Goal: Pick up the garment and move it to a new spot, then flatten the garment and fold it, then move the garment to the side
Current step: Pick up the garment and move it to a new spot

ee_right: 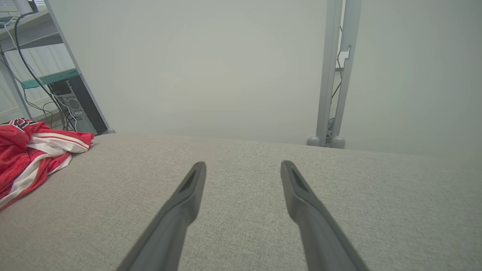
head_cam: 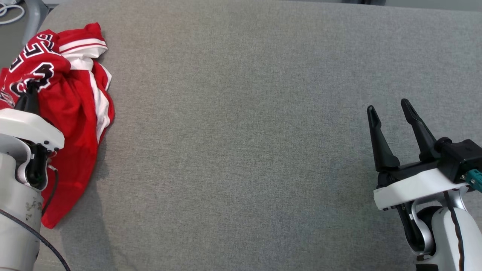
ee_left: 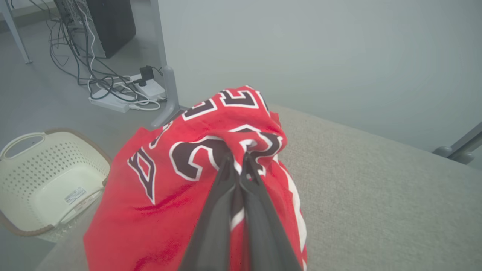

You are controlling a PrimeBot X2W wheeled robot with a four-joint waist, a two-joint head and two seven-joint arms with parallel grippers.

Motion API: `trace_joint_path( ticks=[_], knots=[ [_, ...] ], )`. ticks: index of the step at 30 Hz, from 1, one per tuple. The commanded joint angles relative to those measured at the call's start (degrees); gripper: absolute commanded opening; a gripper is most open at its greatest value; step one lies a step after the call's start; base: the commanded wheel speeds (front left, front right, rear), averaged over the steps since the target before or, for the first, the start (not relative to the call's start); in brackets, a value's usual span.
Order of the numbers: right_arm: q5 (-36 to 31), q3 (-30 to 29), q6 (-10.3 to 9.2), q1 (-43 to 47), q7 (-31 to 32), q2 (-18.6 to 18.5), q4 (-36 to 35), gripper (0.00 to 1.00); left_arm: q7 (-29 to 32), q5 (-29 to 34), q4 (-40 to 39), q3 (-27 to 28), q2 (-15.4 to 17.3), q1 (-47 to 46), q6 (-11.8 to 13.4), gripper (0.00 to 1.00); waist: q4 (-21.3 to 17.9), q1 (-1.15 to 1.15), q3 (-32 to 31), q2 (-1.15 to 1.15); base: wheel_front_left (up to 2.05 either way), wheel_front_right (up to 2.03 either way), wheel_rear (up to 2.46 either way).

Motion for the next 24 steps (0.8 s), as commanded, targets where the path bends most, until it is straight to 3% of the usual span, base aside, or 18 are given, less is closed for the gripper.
trace_joint_path(
  ticks=[1,10,24],
  knots=[
    [0.4,-0.5,0.01,0.8,-0.5,-0.3,0.2,1.00,-1.7,0.6,-1.9,-0.1,1.1,-0.7,-0.3,0.00,0.7,0.00,-2.0,0.00,0.00,0.00,0.00],
    [1.2,-1.7,0.01,4.2,-1.0,0.0,0.7,1.00,-3.4,2.0,-15.6,-0.5,2.4,3.8,2.4,0.00,1.0,0.00,-8.5,0.00,0.00,0.00,0.00],
    [2.2,-2.5,0.01,9.9,-0.9,0.6,-1.5,1.00,5.4,4.4,-57.7,-0.5,5.2,26.5,14.0,0.00,-3.8,0.00,-14.9,0.00,0.00,0.00,0.00]
  ],
)
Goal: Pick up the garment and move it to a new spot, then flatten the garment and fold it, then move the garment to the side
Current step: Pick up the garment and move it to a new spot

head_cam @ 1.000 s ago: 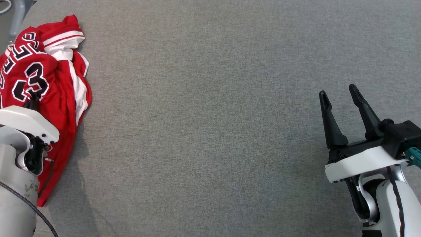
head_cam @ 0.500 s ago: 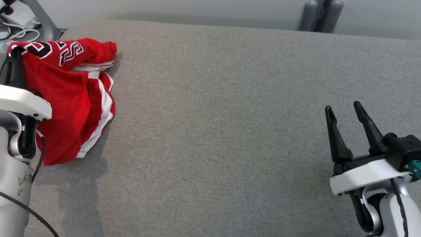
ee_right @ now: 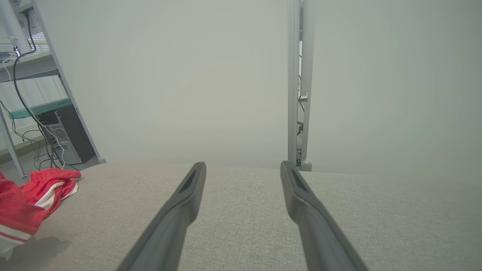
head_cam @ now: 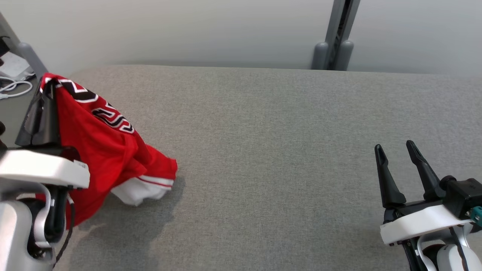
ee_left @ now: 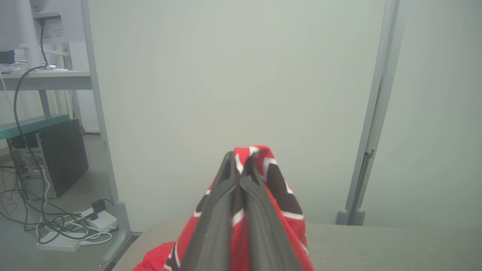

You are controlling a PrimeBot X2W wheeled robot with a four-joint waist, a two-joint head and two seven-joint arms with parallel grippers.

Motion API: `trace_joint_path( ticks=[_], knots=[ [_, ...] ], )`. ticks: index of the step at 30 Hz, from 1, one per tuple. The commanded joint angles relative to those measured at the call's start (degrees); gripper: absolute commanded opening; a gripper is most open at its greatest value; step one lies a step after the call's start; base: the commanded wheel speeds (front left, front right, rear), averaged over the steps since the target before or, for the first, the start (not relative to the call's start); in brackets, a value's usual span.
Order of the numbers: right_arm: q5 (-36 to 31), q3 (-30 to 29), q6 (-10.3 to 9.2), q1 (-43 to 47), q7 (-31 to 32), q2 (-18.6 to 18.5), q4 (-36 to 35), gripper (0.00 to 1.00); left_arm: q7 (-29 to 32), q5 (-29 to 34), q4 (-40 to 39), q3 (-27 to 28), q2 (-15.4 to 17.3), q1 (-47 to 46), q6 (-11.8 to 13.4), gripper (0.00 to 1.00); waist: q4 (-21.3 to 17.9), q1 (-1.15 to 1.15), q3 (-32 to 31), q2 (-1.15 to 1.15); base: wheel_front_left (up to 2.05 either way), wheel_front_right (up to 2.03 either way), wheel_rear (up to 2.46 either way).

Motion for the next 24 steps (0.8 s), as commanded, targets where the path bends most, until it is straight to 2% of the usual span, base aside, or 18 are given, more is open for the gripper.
trace_joint_path(
  ticks=[1,6,11,16,24],
  knots=[
    [0.2,-0.1,0.01,0.5,0.2,-0.1,-0.3,1.00,0.6,0.6,-2.2,-0.1,0.5,1.8,1.0,0.00,-1.4,0.00,-0.6,0.00,0.00,0.00,0.00],
    [0.9,0.2,0.01,0.9,0.1,-0.1,-0.7,1.00,2.6,1.2,-10.2,-1.8,-0.4,6.7,3.1,0.00,-5.0,0.00,-0.7,0.00,0.00,0.00,0.00],
    [1.6,0.5,0.01,0.2,-0.2,-0.1,-0.5,1.00,3.5,1.5,-13.7,-4.7,-2.4,6.5,3.4,0.00,-10.0,0.00,0.1,0.00,0.00,0.00,0.00],
    [1.4,-0.1,0.01,-0.6,-0.1,-0.1,-1.0,1.00,4.2,1.6,-11.3,-9.6,-5.4,0.8,1.0,0.00,-14.9,0.00,2.0,0.00,0.00,0.00,0.00],
    [2.1,-0.6,0.01,-2.0,-0.9,-0.1,-1.5,1.00,4.6,2.1,-0.7,-16.0,-10.0,-7.4,-2.6,0.00,-21.6,0.00,5.6,0.00,0.00,0.00,0.00]
  ],
)
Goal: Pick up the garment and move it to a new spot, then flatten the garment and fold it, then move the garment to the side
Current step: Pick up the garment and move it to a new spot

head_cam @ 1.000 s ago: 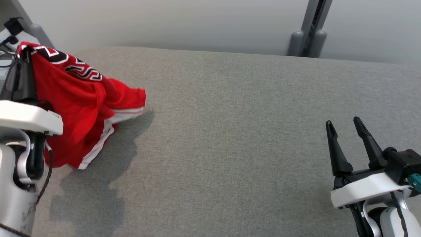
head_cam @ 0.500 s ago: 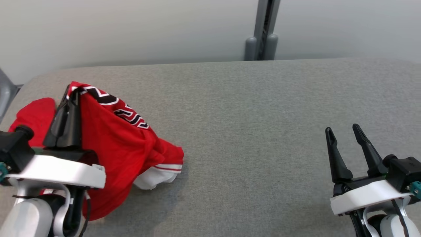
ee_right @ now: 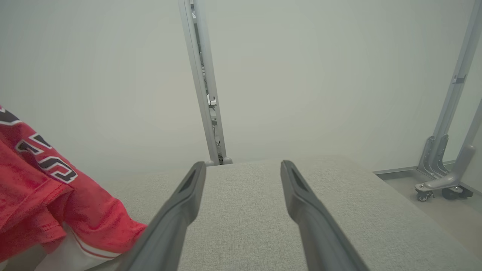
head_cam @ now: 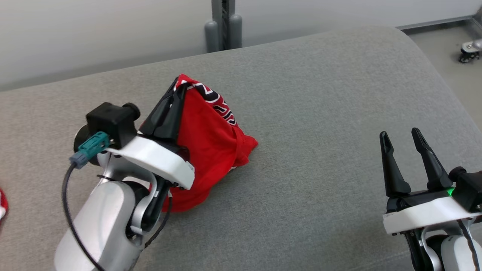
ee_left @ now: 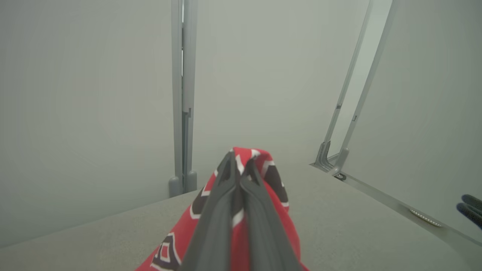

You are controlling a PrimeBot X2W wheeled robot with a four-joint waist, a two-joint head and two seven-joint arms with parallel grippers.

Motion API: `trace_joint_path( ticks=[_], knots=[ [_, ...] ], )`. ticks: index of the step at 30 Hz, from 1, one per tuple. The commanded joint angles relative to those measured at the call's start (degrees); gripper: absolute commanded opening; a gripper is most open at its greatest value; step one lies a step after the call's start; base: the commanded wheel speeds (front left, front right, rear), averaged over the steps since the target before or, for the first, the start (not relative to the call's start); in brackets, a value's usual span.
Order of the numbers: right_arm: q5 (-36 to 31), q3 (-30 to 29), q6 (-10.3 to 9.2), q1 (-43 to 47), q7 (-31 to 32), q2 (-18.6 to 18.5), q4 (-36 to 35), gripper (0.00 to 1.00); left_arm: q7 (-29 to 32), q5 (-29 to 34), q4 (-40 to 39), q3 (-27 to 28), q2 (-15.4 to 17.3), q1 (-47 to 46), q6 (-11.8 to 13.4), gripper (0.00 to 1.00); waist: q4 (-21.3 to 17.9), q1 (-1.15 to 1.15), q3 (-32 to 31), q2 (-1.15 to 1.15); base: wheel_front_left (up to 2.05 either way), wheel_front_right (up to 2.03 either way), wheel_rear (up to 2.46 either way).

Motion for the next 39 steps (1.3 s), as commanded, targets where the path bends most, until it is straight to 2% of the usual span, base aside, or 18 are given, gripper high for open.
trace_joint_path(
  ticks=[1,6,13,14,15,16,20,24,33,39],
  knots=[
    [0.5,-0.2,0.01,-0.5,-0.5,-0.2,-0.1,1.00,0.0,0.3,0.9,-0.2,-0.1,-1.0,-0.5,0.00,-2.9,0.00,2.4,0.00,0.00,0.00,0.00],
    [1.5,0.1,0.01,-1.0,-1.4,-0.2,0.6,1.00,-1.2,0.1,11.3,-3.9,-3.7,-4.1,-3.1,0.00,-5.5,0.00,4.9,0.00,0.00,0.00,0.00],
    [2.6,0.4,0.01,-1.8,-2.7,-0.2,2.2,1.00,-3.2,-0.7,26.2,-8.0,-7.9,-6.5,-6.9,0.00,-6.8,0.00,5.8,0.00,0.00,0.00,0.00],
    [2.7,0.5,0.01,-1.9,-2.8,-0.2,2.4,1.00,-3.4,-0.8,27.6,-8.5,-8.2,-6.8,-7.4,0.33,-6.8,0.00,5.8,0.00,0.00,0.00,0.00],
    [2.9,0.5,0.01,-1.9,-3.1,-0.2,2.8,1.00,-3.3,-1.0,29.1,-9.1,-8.4,-6.8,-8.0,0.87,-6.8,0.00,5.6,0.00,0.00,0.00,0.00],
    [2.8,0.4,0.01,-1.8,-3.2,-0.2,3.1,1.00,-3.0,-1.1,30.3,-9.8,-8.7,-6.7,-8.7,1.00,-6.6,0.00,5.4,0.00,0.00,0.00,0.00],
    [2.6,0.1,0.01,-1.5,-3.5,-0.2,3.9,1.00,-5.3,-1.1,31.6,-11.0,-9.4,-6.7,-10.0,1.00,-5.2,0.00,3.8,0.00,0.00,0.00,0.00],
    [2.1,-0.4,0.01,-0.7,-3.2,-0.2,4.1,1.00,-8.5,-0.8,28.9,-10.9,-9.2,-4.8,-9.3,1.00,-3.0,0.00,1.7,0.00,0.00,0.00,0.00],
    [0.8,-1.1,0.01,0.7,-1.5,-0.2,2.8,1.00,-13.1,-1.5,18.9,-4.3,-3.2,1.7,-2.7,1.00,2.8,0.00,-2.1,0.00,0.00,0.00,0.00],
    [-0.2,-1.4,0.01,2.0,0.0,-0.2,1.6,1.00,-14.3,-3.6,14.6,2.8,3.6,8.1,1.4,1.00,6.4,0.00,-4.3,0.00,0.00,0.00,0.00]
  ],
)
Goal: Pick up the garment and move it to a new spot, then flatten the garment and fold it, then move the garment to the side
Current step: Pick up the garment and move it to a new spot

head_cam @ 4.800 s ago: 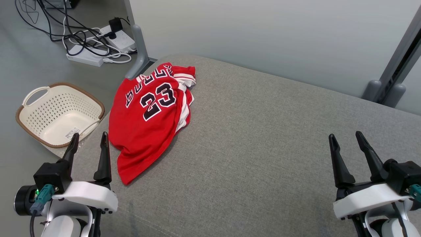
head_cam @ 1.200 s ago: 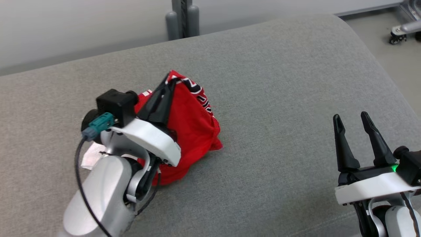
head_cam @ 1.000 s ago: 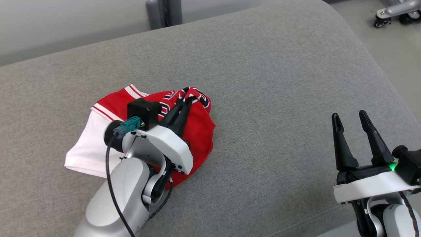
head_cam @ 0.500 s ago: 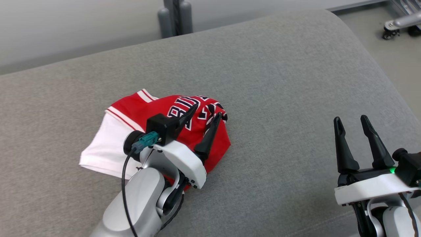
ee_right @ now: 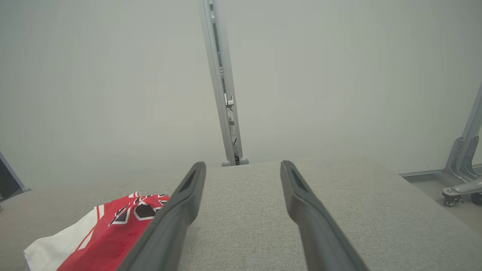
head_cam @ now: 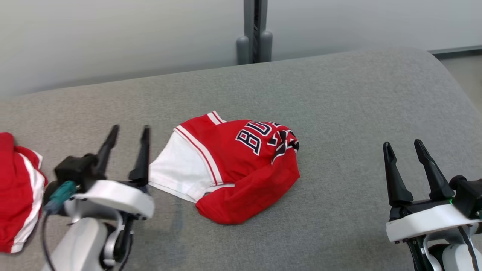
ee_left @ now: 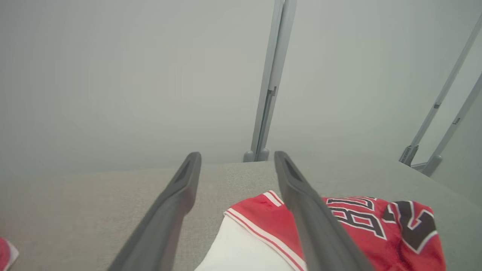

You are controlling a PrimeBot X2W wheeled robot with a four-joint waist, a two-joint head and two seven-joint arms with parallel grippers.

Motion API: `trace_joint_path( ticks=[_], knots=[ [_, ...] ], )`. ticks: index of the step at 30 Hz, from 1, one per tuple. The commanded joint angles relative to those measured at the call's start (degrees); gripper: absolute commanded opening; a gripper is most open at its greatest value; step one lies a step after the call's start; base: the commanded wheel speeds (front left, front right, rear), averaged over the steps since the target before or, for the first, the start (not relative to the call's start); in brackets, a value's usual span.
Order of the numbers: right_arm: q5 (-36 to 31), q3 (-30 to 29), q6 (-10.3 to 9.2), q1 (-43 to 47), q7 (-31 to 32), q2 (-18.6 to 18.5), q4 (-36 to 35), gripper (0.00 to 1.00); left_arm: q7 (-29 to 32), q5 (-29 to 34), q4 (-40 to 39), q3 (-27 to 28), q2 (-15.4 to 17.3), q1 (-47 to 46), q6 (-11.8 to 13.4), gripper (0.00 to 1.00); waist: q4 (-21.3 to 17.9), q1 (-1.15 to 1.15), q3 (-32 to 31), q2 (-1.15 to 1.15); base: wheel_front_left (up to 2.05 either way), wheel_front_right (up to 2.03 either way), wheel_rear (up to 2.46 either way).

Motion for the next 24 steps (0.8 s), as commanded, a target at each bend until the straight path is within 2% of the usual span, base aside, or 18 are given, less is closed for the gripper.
trace_joint_path(
  ticks=[1,7,13,24],
  knots=[
    [-0.7,-0.3,0.01,0.9,0.5,-0.3,-0.5,1.00,-0.4,-0.7,-1.0,1.8,1.6,2.1,1.1,1.00,1.7,0.00,-1.5,0.00,0.00,0.00,0.00],
    [-1.2,-0.6,0.01,2.2,1.6,-0.3,-1.0,1.00,-0.5,-1.1,-4.5,4.7,4.8,6.4,3.4,1.00,3.6,0.00,-2.7,0.00,0.00,0.00,0.00],
    [-1.6,0.0,0.01,4.1,2.8,-0.3,-1.2,1.00,0.4,0.1,-9.6,5.2,7.3,12.2,6.1,1.00,4.3,0.00,-4.6,0.00,0.00,0.00,0.00],
    [-1.2,-0.8,0.01,8.5,4.2,-0.2,-2.4,1.00,2.8,0.6,-16.3,4.3,8.2,19.6,9.6,1.00,4.5,0.00,-7.1,0.00,0.00,0.00,0.00]
  ],
)
